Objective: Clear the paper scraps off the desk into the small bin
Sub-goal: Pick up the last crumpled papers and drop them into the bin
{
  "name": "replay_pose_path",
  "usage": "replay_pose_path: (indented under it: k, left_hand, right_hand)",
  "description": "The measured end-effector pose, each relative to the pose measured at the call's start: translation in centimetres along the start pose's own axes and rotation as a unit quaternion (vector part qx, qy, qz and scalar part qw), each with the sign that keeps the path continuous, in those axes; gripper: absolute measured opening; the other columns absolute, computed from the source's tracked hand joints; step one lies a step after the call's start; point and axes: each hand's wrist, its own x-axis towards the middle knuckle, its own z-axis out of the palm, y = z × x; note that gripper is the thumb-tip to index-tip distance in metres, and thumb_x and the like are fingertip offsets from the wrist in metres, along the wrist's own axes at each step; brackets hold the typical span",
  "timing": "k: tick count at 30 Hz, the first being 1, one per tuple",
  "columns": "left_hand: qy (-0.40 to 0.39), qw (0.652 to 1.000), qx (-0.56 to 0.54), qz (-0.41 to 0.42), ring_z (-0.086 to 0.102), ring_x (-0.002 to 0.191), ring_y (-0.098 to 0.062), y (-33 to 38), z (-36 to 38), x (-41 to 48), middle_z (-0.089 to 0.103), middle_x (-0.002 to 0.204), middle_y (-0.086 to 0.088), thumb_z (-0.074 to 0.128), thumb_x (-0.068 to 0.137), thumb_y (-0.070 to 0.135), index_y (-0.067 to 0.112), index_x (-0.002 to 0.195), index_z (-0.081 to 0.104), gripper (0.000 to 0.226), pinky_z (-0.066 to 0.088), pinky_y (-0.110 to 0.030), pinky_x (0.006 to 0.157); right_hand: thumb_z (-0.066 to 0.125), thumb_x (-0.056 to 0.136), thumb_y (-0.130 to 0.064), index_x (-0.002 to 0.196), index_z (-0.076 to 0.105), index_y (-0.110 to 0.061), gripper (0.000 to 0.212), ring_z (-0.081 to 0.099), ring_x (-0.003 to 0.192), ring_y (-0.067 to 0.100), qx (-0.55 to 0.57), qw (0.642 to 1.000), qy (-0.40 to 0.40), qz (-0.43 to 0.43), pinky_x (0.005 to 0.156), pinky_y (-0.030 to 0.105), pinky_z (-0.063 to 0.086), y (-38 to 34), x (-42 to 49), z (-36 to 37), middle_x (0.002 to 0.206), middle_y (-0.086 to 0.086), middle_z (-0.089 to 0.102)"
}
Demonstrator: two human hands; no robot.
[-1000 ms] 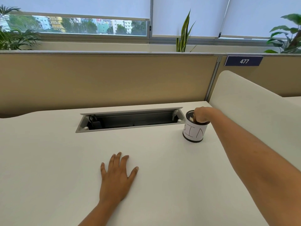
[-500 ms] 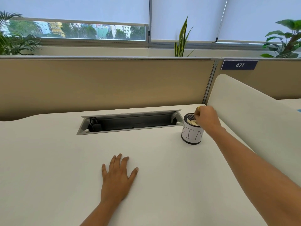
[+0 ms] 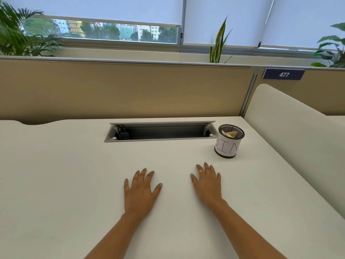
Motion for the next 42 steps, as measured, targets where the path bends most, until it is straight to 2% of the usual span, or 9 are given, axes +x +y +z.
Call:
replay_pose_path:
  k: [3, 7, 12, 17, 29, 37, 42]
  left_hand:
    - [-0.005, 1.000, -0.003, -0.010, 0.006, 0.146, -0.010, -1.6, -0.6, -1.5, 0.013, 0.157, 0.008, 0.028, 0.090, 0.059, 0.036, 0.143, 0.021, 0.057, 0.004, -0.043, 0.119]
    - [-0.003, 1.000, -0.005, -0.029, 0.004, 0.146, -0.009, -4.2, -1.9, -4.2, 0.010, 0.158, 0.008, 0.028, 0.090, 0.059, 0.037, 0.143, 0.019, 0.058, 0.002, -0.043, 0.119]
    - [0.000, 0.998, 0.006, -0.058, 0.002, 0.146, -0.009, -8.9, -3.9, -9.6, 0.007, 0.158, 0.008, 0.026, 0.089, 0.062, 0.036, 0.144, 0.016, 0.062, 0.000, -0.043, 0.119]
    - [0.016, 0.990, 0.017, -0.137, 0.000, 0.146, -0.011, -15.8, -7.0, -14.2, 0.006, 0.158, 0.007, 0.027, 0.089, 0.062, 0.031, 0.145, 0.014, 0.066, 0.001, -0.045, 0.118]
    - [0.077, 0.949, 0.032, -0.303, 0.009, 0.146, -0.015, -35.1, -15.0, -21.4, 0.017, 0.157, 0.001, 0.032, 0.089, 0.060, 0.026, 0.144, 0.022, 0.065, 0.011, -0.048, 0.117]
    - [0.118, 0.922, 0.041, -0.367, 0.013, 0.145, -0.020, -46.0, -18.9, -23.3, 0.020, 0.156, -0.003, 0.034, 0.090, 0.058, 0.023, 0.142, 0.026, 0.063, 0.012, -0.050, 0.117]
    - [0.120, 0.912, 0.043, -0.389, 0.013, 0.145, -0.021, -51.4, -20.8, -23.3, 0.020, 0.156, -0.004, 0.033, 0.090, 0.057, 0.023, 0.143, 0.026, 0.063, 0.012, -0.051, 0.116]
  right_hand:
    - [0.025, 0.096, -0.054, 0.148, 0.019, -0.026, 0.060, 0.000, 0.148, 0.021, -0.009, 1.000, -0.008, -0.015, 0.118, 0.050, -0.001, -1.6, -2.0, 1.5, 0.160, 0.001, 0.007]
    - [0.025, 0.092, -0.061, 0.148, 0.019, -0.027, 0.066, -0.001, 0.148, 0.021, -0.011, 0.998, -0.017, -0.052, 0.117, 0.054, -0.001, -4.4, -4.0, 2.7, 0.160, 0.001, 0.006]
    - [0.027, 0.088, -0.067, 0.148, 0.018, -0.028, 0.072, -0.003, 0.148, 0.020, 0.003, 0.994, -0.050, -0.100, 0.117, 0.053, -0.002, -9.7, -6.8, 4.4, 0.160, 0.001, 0.004]
    - [0.030, 0.089, -0.066, 0.147, 0.020, -0.028, 0.070, -0.005, 0.148, 0.018, 0.023, 0.981, -0.083, -0.173, 0.117, 0.052, -0.003, -17.0, -10.5, 6.0, 0.160, 0.000, 0.002]
    - [0.033, 0.091, -0.061, 0.146, 0.023, -0.027, 0.066, -0.006, 0.148, 0.017, 0.009, 0.924, -0.170, -0.344, 0.117, 0.053, -0.001, -37.0, -19.7, 11.0, 0.160, -0.002, 0.001]
    - [0.039, 0.092, -0.054, 0.148, 0.020, -0.023, 0.066, -0.003, 0.148, 0.019, -0.039, 0.871, -0.220, -0.437, 0.117, 0.054, 0.004, -49.1, -23.7, 14.8, 0.160, 0.000, 0.000]
    - [0.044, 0.093, -0.048, 0.147, 0.020, -0.024, 0.064, 0.001, 0.147, 0.023, -0.038, 0.847, -0.230, -0.478, 0.117, 0.051, 0.015, -55.7, -25.1, 15.9, 0.160, 0.003, 0.002]
